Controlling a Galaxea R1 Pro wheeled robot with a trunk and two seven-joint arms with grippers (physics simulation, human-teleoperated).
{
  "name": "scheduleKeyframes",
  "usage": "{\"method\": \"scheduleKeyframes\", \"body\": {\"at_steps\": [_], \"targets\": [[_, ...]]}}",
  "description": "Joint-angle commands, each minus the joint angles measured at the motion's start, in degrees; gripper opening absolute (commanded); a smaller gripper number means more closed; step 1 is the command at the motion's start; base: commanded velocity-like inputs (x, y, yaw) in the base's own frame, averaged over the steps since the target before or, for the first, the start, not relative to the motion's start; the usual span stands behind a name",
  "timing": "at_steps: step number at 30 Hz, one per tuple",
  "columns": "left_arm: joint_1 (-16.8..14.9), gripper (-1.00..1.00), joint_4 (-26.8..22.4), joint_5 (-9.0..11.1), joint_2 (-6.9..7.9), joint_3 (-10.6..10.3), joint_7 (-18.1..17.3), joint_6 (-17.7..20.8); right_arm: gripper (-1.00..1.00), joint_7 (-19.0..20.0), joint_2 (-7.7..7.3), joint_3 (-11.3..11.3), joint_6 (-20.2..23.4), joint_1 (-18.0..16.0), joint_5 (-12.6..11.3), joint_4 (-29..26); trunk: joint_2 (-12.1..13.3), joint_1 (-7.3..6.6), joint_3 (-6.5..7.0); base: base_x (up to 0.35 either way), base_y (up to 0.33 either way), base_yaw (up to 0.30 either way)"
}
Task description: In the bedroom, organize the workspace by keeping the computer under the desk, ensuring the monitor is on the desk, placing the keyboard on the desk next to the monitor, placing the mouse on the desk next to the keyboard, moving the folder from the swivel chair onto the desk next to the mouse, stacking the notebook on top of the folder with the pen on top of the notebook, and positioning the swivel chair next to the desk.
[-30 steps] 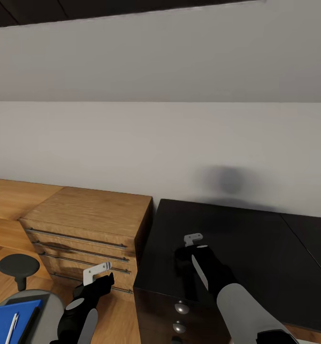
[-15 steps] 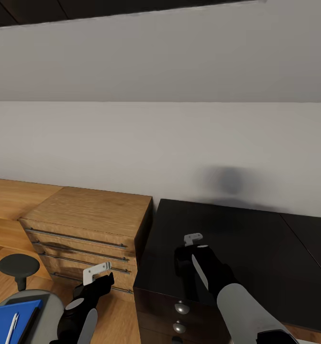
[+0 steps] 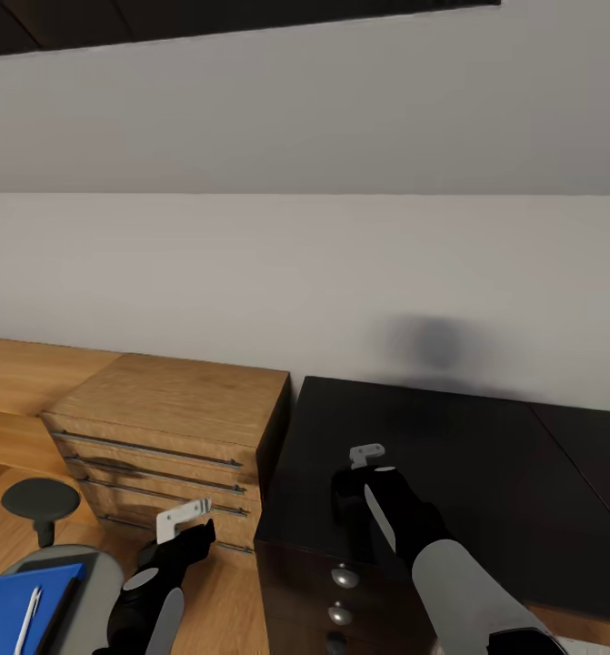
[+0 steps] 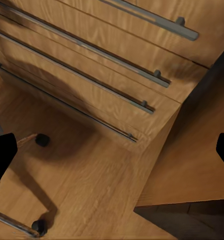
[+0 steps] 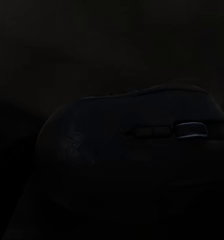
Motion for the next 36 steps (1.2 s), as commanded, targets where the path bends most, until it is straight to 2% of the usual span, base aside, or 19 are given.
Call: {"method": "scheduleKeyframes", "body": {"at_steps": [1, 8, 15, 28, 36], "targets": [[-0.04, 1.0, -0.08, 0.6, 0.01, -0.07, 0.55, 0.13, -1.0, 0.37, 0.0, -0.02, 0.34, -0.02, 0.61, -0.11, -0.04, -0.03, -0.06, -0.268, 0.0, 0.0], [-0.04, 1.0, -0.08, 0.61, 0.03, -0.07, 0.53, 0.13, -1.0, 0.37, 0.0, 0.01, 0.33, -0.01, 0.61, -0.11, -0.04, -0.03, -0.06, -0.289, 0.0, 0.0], [-0.04, 1.0, -0.06, 0.61, 0.03, -0.07, 0.53, 0.13, -1.0, 0.37, 0.0, 0.07, 0.41, -0.01, 0.56, -0.09, -0.04, -0.03, -0.06, -0.035, 0.0, 0.035], [-0.04, 1.0, -0.11, 0.54, 0.03, -0.17, 0.62, 0.11, -1.0, 0.53, 0.0, 0.36, 0.47, -0.01, 0.52, -0.02, -0.04, -0.03, -0.06, -0.001, 0.0, 0.258], [-0.04, 1.0, -0.1, 0.52, 0.02, -0.32, 0.62, -0.11, -1.0, 2.0, 0.0, 0.53, 0.51, -0.01, 0.52, 0.06, -0.04, -0.03, -0.06, 0.0, 0.0, 0.276]]}}
